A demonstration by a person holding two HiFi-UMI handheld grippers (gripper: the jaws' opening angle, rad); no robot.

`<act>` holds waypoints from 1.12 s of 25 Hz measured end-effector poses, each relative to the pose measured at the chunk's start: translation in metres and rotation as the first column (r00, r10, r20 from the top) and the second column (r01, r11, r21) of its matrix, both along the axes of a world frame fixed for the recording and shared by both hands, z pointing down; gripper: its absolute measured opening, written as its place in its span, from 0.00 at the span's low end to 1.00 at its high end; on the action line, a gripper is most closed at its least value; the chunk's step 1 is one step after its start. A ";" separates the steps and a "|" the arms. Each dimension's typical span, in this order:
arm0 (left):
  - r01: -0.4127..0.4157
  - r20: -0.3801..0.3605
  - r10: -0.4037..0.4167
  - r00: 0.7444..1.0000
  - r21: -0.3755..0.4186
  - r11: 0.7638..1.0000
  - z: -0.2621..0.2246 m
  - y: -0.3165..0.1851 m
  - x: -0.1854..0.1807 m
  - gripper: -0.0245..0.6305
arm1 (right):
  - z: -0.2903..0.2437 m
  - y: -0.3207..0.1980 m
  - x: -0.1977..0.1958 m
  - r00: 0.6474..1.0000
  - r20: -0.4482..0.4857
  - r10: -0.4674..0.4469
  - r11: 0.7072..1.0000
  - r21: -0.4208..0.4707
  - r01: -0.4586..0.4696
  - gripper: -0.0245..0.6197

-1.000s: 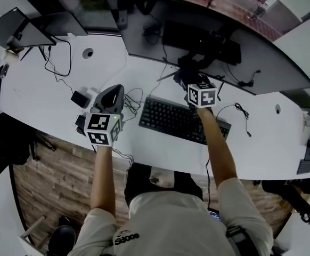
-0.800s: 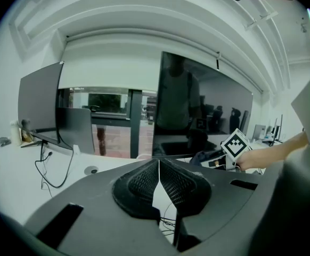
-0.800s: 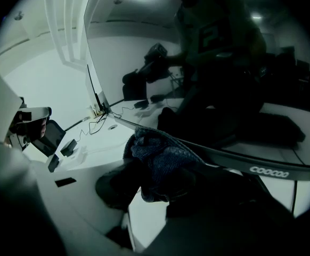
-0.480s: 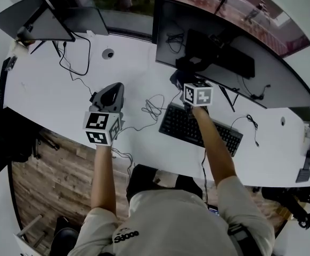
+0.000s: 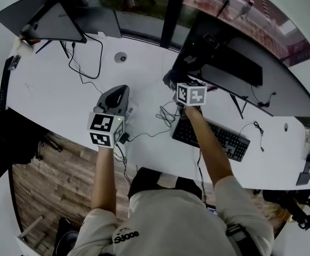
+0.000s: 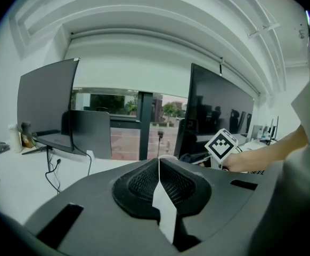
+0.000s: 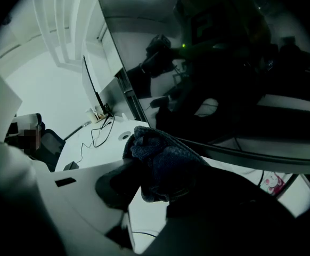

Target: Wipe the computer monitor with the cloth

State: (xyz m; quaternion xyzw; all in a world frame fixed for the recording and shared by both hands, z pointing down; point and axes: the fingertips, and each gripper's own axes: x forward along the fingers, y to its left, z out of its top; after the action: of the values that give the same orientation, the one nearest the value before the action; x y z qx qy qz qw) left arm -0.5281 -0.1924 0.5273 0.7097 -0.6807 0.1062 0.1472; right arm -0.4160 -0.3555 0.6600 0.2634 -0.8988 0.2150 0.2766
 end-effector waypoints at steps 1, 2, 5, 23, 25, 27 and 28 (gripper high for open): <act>-0.009 0.002 0.009 1.000 0.001 1.000 -0.001 0.000 -0.002 0.07 | 0.000 0.002 -0.007 1.000 0.009 0.006 1.000 -0.015 -0.005 0.20; -0.015 0.005 0.015 1.000 0.002 1.000 -0.003 0.001 -0.005 0.07 | -0.001 0.004 -0.015 1.000 0.023 0.011 0.999 -0.034 -0.010 0.20; -0.025 0.013 0.025 1.000 0.007 1.000 -0.010 0.002 -0.014 0.07 | -0.005 0.009 -0.037 0.996 0.083 0.032 0.994 -0.104 -0.023 0.20; -0.042 0.118 0.036 0.992 0.047 0.998 -0.068 0.042 -0.015 0.07 | -0.095 0.011 -0.055 0.990 0.131 0.058 0.998 0.011 -0.060 0.20; -0.033 0.123 0.026 0.992 0.061 0.998 -0.076 0.046 -0.015 0.07 | -0.111 0.012 -0.054 0.990 0.136 0.047 0.998 0.035 -0.052 0.20; -0.026 0.125 0.016 0.992 0.077 0.997 -0.084 0.047 -0.014 0.07 | -0.129 0.013 -0.055 0.989 0.145 0.034 0.998 0.050 -0.042 0.20; -0.022 0.126 0.011 0.992 0.086 0.996 -0.087 0.048 -0.013 0.07 | -0.137 0.014 -0.056 0.988 0.150 0.026 0.998 0.056 -0.035 0.20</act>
State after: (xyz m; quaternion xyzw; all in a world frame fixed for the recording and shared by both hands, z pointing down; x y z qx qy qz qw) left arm -0.5413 -0.1448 0.4398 0.7129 -0.6867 0.1222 0.0723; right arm -0.4718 -0.3412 0.5230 0.2685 -0.9187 0.2117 0.1975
